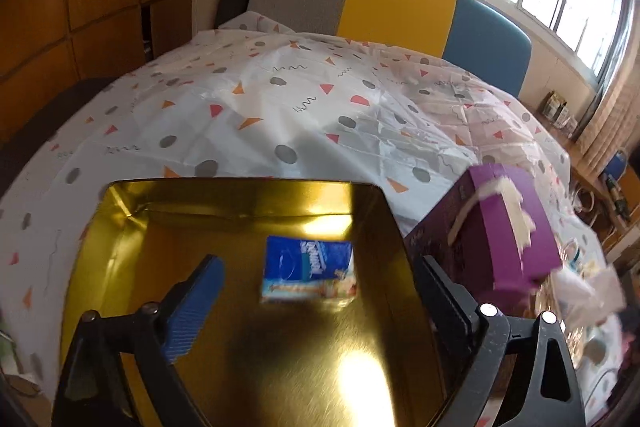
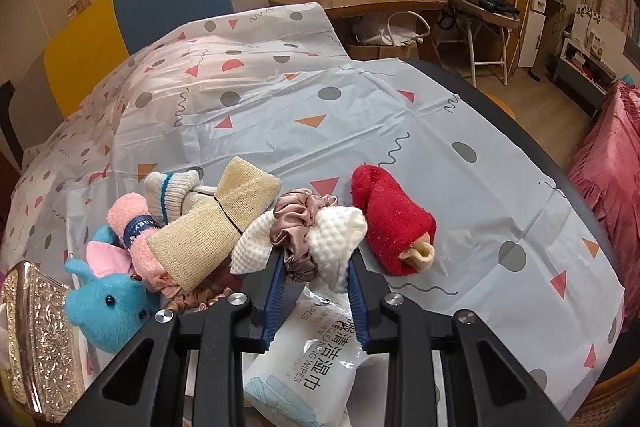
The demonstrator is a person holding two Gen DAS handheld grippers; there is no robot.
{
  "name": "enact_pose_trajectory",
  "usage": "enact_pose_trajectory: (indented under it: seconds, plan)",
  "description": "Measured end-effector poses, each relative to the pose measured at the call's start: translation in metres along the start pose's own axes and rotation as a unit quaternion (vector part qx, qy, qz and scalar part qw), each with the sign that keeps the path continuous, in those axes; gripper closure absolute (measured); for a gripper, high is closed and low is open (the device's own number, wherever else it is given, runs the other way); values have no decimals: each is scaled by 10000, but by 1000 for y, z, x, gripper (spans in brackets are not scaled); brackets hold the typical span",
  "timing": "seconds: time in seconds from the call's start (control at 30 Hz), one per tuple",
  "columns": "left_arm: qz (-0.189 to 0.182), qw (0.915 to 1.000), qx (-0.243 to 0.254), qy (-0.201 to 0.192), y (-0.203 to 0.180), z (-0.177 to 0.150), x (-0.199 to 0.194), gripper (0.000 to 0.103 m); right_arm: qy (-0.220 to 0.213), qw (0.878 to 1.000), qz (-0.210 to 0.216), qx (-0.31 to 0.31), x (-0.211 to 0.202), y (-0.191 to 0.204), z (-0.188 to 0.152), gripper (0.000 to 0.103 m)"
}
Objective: Organize soft objects
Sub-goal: 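Drop the Tempo pack into the gold tray while the right gripper grasps the white scrunchie, then carry the white scrunchie with the right gripper and release it into the gold tray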
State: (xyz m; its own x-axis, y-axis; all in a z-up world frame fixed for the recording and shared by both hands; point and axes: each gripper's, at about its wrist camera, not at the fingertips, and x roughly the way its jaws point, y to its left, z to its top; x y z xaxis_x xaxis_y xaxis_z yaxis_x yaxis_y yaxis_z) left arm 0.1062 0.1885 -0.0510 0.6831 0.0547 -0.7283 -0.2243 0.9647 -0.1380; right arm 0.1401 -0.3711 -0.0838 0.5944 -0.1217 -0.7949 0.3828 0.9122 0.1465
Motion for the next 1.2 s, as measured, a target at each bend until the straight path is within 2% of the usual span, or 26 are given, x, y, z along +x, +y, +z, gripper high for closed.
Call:
enact_pose_trajectory:
  seconds: [0.13, 0.23, 0.53, 0.63, 0.8, 0.93, 1.0, 1.1, 1.2]
  plan:
    - [237, 9994, 255, -51, -3, -27, -19, 7, -241, 9990, 366, 52, -12, 3, 3, 74]
    - [197, 9996, 192, -11, 1, -40, -28, 7, -284, 9981, 551, 13, -15, 8, 3, 74]
    - [210, 9995, 208, -64, 8, -53, -45, 7, -242, 9927, 1172, 152, -31, 20, -1, 74]
    - [282, 9994, 192, -61, 10, -55, -48, 7, -261, 9891, 1451, -5, -44, 39, -1, 74]
    - [423, 9991, 49, -57, 21, -57, -52, 7, -398, 9784, 1949, -555, -76, 95, -2, 74]
    - [493, 9986, -172, -87, 35, -55, -58, 7, -502, 9625, 2445, -1061, -107, 149, -4, 74]
    - [556, 9980, -242, -158, 43, -55, -63, 7, -519, 9500, 2749, -1388, -124, 181, -9, 74]
    - [653, 9970, -317, -272, 52, -53, -70, 7, -397, 9242, 3203, -2042, -149, 232, -26, 74]
    - [770, 9955, -397, -394, 61, -52, -78, 7, -184, 8948, 3531, -2725, -165, 284, -58, 74]
